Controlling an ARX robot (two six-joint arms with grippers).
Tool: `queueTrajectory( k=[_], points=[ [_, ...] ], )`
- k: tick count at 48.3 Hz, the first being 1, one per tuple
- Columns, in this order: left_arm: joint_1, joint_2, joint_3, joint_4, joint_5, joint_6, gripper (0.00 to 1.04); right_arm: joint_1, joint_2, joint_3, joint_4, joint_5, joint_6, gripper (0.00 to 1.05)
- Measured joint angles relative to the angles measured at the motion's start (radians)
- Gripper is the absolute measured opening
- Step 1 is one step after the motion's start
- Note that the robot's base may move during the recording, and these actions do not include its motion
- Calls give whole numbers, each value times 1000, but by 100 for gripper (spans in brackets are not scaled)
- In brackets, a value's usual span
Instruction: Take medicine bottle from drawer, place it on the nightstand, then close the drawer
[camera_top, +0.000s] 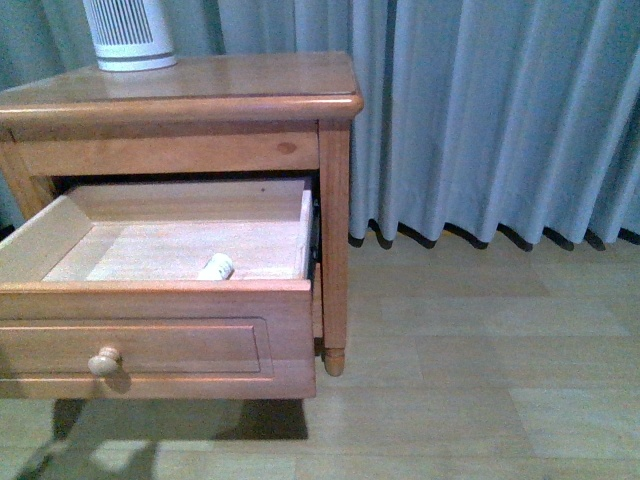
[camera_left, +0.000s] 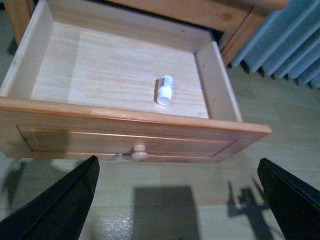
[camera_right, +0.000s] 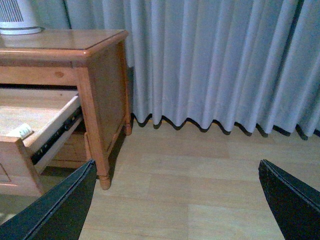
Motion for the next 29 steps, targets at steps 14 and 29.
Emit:
queueTrajectory(
  k=[14, 29],
  points=[
    [-56, -492, -274, 190, -348, 96, 40, 0, 0, 0, 0, 0, 0, 98],
    [-188, -625, -387, 175, -473, 105, 4, 0, 0, 0, 0, 3, 0, 98]
  ],
)
